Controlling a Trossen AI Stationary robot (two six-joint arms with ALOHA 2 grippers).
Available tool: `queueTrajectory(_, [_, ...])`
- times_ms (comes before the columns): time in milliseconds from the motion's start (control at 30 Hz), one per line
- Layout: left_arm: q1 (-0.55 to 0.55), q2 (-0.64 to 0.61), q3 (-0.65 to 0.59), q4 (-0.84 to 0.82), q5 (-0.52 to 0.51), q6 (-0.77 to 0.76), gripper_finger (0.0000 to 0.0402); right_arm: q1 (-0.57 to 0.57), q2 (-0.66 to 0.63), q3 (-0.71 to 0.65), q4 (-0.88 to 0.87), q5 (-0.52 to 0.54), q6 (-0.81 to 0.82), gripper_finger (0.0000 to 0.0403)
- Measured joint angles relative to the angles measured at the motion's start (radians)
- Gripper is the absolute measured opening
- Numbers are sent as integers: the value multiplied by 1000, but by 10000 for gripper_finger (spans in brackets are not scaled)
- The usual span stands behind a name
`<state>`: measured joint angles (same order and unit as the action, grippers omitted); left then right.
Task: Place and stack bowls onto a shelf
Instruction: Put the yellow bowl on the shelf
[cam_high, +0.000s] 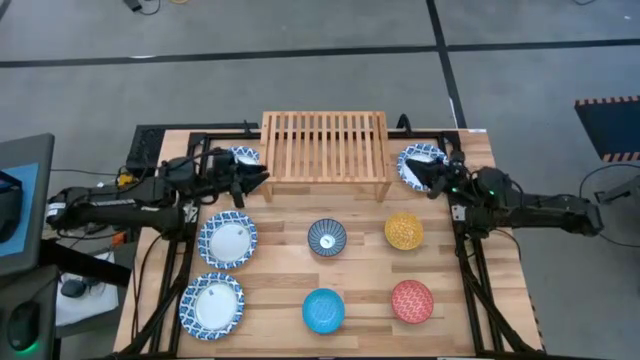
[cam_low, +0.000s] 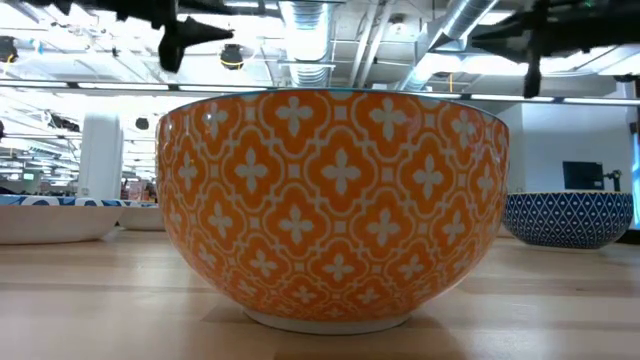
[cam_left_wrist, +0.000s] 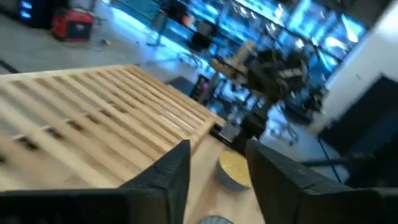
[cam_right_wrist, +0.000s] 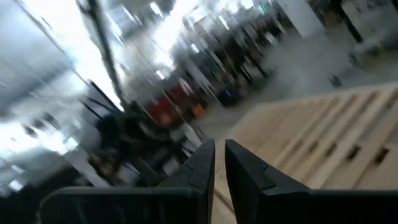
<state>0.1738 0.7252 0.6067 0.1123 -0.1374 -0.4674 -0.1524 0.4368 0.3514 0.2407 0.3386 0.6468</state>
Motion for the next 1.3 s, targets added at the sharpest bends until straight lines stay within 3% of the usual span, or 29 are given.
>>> queueTrajectory(100, [-1,58,95,-103,33,27,167,1,123,159,-224,-4,5,66])
queueTrajectory(300, [0,159,235,-299,36,149,175,1,331,509,-956,-25,2,67])
queueTrajectory(367, [0,187,247,-304,5,184,175,-2,392,571,-1144,-25,25,75])
queueTrajectory(467, [8,219,248,-291,-15,197,175,-2,455,592,-1285,-61,67,110])
queueTrajectory(633, [10,278,248,-299,1,194,175,-25,532,521,-1333,-233,119,214])
queueTrajectory(767, [10,321,248,-298,0,191,175,-39,581,420,-1333,-263,166,259])
queueTrajectory(900, [10,340,248,-301,1,150,175,-42,579,335,-1305,-278,176,260])
queueTrajectory(1100, [10,340,248,-309,0,145,175,-36,564,201,-1167,-389,176,251])
queueTrajectory(1300, [10,340,248,-310,0,114,175,-14,566,150,-1065,-395,206,229])
